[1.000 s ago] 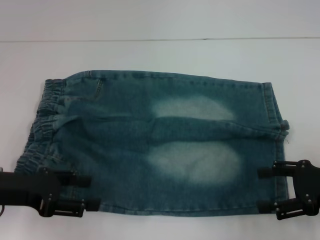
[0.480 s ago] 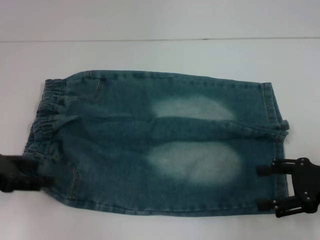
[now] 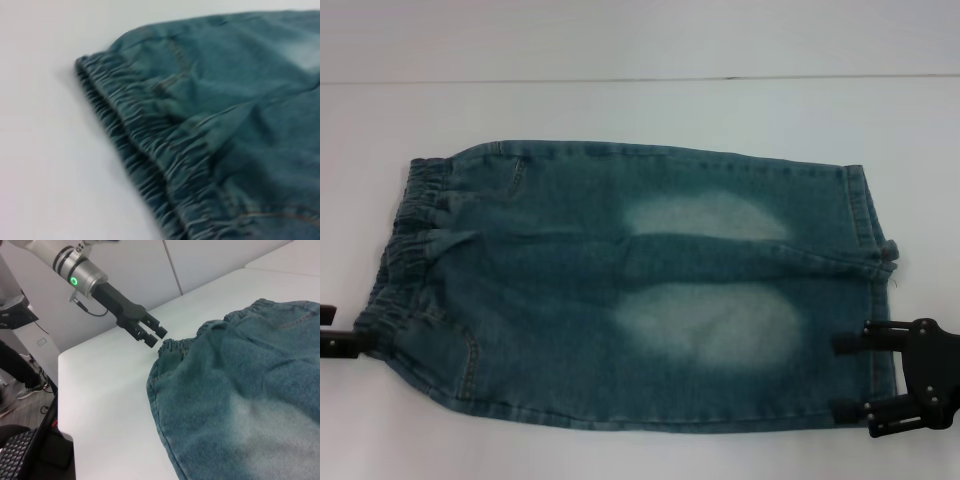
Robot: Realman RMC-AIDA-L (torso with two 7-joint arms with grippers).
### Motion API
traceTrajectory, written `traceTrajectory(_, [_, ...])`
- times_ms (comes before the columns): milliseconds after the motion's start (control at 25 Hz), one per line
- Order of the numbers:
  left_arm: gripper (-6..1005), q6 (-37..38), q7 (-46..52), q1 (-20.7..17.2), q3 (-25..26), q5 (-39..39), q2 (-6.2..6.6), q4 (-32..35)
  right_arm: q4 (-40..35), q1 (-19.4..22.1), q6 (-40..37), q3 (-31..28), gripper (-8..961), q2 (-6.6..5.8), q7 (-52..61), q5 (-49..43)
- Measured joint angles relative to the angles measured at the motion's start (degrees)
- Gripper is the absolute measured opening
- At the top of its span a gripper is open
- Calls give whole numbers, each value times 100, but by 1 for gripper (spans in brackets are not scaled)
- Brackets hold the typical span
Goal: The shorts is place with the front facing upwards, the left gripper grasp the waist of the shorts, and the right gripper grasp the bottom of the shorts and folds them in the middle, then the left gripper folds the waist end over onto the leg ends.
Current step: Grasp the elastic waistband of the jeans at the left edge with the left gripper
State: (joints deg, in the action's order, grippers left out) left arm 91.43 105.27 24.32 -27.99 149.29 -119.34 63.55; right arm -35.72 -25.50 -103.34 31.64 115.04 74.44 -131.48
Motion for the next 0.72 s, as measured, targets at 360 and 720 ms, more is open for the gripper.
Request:
traceTrajectory(360, [738,-115,8,35,-237,196,-71,-93,4,-12,4,0,944,0,1,0])
traceTrajectory(720, [428,-422,8,12,-583,232,-216,-86,14,18,13,-19,944,0,-9,0])
